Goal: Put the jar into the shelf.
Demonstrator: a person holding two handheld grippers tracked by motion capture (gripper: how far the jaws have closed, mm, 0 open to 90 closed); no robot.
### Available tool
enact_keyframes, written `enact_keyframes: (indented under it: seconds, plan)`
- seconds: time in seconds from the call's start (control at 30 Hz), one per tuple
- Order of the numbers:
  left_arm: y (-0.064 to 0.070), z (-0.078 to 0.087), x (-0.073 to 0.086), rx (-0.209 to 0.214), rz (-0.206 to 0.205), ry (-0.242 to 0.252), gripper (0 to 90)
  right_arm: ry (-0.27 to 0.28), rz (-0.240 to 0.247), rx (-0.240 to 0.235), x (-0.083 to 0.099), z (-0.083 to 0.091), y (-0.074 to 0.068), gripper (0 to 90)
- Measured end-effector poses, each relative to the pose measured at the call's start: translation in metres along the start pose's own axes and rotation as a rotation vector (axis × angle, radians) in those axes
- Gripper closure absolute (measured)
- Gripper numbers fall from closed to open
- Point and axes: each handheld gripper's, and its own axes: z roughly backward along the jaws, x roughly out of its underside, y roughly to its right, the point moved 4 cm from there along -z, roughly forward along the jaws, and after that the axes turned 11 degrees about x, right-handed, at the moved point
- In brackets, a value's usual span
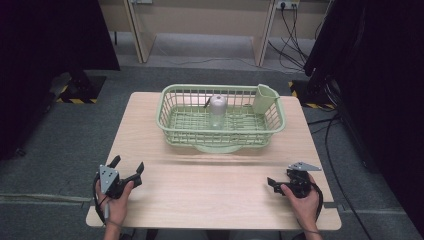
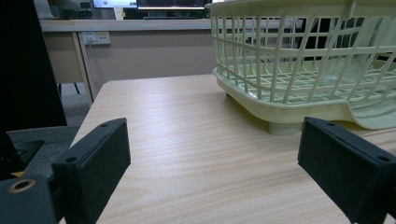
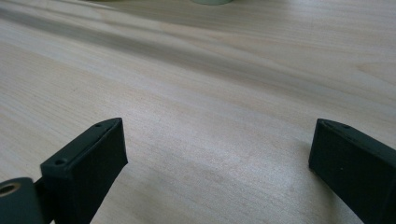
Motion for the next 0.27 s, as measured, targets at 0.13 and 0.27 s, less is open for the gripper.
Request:
enact_keyframes:
  seconds: [0.13, 0.27]
  plan:
    - [0.0003, -0.0003, 0.0000, 0.000, -0.002, -0.002, 8.9, 0.001, -0.003, -0.005, 0.0000, 0.0001, 0.0005, 4.4]
    - [0.0001, -0.0003, 0.0000, 0.000, 0.000, -0.002, 8.9, 0.004, -0.008, -0.003, -0.0001, 0.0006, 0.0010, 4.4]
